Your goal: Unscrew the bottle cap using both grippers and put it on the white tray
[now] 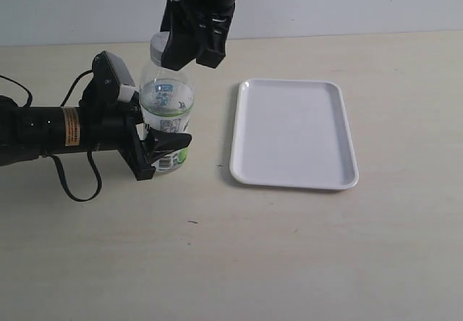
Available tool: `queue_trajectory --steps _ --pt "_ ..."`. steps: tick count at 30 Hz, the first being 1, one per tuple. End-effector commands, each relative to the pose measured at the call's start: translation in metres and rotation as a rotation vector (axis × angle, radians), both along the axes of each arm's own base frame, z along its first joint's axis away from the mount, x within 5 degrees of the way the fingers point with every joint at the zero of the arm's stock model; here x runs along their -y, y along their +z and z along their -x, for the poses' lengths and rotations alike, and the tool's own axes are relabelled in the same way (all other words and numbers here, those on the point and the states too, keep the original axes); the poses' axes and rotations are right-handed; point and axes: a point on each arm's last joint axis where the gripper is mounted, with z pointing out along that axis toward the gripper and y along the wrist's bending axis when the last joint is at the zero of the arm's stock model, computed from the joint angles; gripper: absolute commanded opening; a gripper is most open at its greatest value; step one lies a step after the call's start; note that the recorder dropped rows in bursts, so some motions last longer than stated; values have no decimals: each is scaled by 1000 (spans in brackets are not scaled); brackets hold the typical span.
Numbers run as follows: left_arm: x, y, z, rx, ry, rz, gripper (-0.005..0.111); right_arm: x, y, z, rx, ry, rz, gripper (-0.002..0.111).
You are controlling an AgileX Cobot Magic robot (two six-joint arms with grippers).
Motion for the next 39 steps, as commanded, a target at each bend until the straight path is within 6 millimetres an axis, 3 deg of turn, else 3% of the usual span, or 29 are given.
queue_trajectory --steps 1,13,18,23,26,31,34,39 --pt "-1 8 -5 -46 79 80 0 2 2 3 62 136 62 0" --pt "0 7 -4 -67 74 84 0 3 2 3 260 477 134 0" --pt "0 7 -4 -83 81 93 0 2 2 3 421 754 188 0" --pt "0 8 -4 -83 80 96 0 3 1 4 415 772 189 0" --pt "0 8 -4 -80 78 94 0 3 1 4 410 774 184 14" --pt "-1 8 -4 -79 87 98 0 -1 3 6 361 690 118 59" --pt "0 8 -4 -76 86 104 0 -2 5 7 303 597 80 70" --pt "0 8 -4 -76 86 104 0 -1 12 10 159 346 22 78"
